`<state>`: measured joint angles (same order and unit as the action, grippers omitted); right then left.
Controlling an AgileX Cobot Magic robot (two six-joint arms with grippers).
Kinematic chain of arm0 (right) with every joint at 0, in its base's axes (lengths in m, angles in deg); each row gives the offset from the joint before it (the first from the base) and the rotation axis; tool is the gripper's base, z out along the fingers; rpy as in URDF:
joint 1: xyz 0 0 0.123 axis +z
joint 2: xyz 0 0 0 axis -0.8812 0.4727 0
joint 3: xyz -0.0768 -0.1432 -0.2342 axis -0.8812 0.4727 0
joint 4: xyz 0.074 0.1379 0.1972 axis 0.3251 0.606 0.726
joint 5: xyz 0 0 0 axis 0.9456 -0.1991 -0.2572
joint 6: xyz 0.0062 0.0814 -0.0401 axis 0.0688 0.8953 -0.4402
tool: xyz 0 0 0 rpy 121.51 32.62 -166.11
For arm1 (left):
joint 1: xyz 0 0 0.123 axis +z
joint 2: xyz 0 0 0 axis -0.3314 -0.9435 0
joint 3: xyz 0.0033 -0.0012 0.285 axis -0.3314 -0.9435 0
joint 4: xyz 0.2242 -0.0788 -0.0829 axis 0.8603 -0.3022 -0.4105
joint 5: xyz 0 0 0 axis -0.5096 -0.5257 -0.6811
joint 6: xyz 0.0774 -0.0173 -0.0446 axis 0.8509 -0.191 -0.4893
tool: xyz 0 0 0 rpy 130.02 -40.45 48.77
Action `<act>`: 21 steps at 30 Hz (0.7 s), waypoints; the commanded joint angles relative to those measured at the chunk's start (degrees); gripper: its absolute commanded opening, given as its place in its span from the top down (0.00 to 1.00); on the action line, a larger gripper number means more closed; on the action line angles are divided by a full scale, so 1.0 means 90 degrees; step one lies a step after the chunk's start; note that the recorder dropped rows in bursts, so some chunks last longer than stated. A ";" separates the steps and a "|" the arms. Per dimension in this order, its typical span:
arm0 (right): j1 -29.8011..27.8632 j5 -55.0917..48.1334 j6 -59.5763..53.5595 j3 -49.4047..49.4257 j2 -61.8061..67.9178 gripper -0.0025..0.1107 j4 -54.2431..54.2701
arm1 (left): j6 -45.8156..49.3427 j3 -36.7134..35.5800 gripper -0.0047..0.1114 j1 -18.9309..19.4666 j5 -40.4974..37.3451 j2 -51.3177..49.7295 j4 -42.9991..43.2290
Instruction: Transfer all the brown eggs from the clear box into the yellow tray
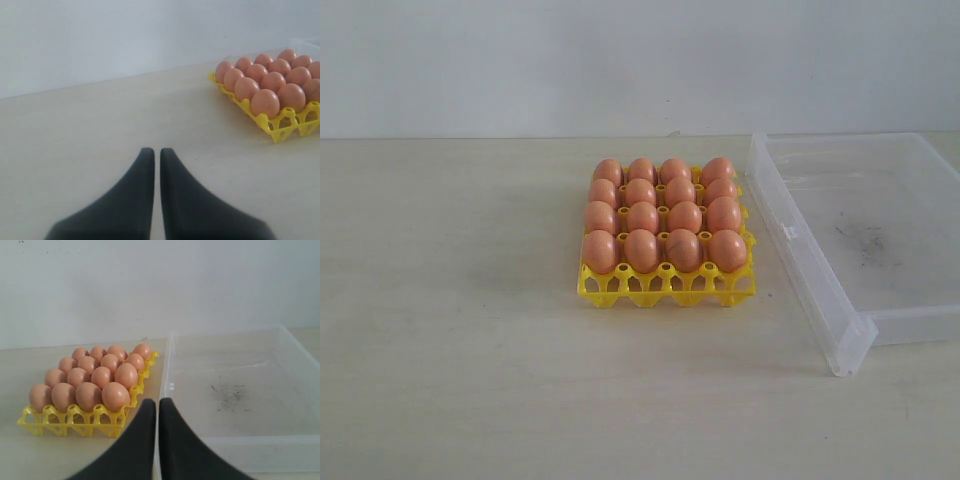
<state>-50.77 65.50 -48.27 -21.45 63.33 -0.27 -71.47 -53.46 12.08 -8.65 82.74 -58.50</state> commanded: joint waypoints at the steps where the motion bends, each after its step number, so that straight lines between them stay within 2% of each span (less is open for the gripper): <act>1: -0.0016 -0.0007 -0.0007 -0.0003 -0.0033 0.98 -0.0016 | 0.0032 -0.0024 0.93 0.0014 0.0014 0.0019 0.0010; 21: -0.0016 -0.0154 -0.0007 -0.0003 -0.0033 0.98 -0.0003 | 0.0032 -0.0024 0.93 0.0014 0.0014 0.0019 0.0010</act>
